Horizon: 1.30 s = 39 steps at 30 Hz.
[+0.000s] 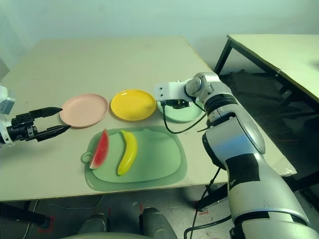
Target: Place the fruits into color-matched plates.
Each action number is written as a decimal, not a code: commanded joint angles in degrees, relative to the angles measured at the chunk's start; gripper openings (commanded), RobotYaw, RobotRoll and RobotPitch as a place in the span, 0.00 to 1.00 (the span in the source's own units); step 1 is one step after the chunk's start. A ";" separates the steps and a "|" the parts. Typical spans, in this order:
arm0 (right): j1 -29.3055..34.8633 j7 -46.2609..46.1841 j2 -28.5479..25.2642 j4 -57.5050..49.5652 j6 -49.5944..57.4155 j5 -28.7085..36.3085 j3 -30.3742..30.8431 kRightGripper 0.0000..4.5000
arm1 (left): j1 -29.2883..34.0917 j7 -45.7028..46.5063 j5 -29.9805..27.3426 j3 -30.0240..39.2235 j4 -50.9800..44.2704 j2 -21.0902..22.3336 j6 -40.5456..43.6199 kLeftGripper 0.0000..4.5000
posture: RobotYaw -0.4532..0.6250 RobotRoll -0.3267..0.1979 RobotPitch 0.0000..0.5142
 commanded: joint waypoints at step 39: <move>14.81 42.73 2.17 -62.43 -9.68 21.77 7.49 0.99 | 1.45 -22.32 0.33 -2.05 4.21 3.87 -8.07 1.00 | 0.35 0.62 0.10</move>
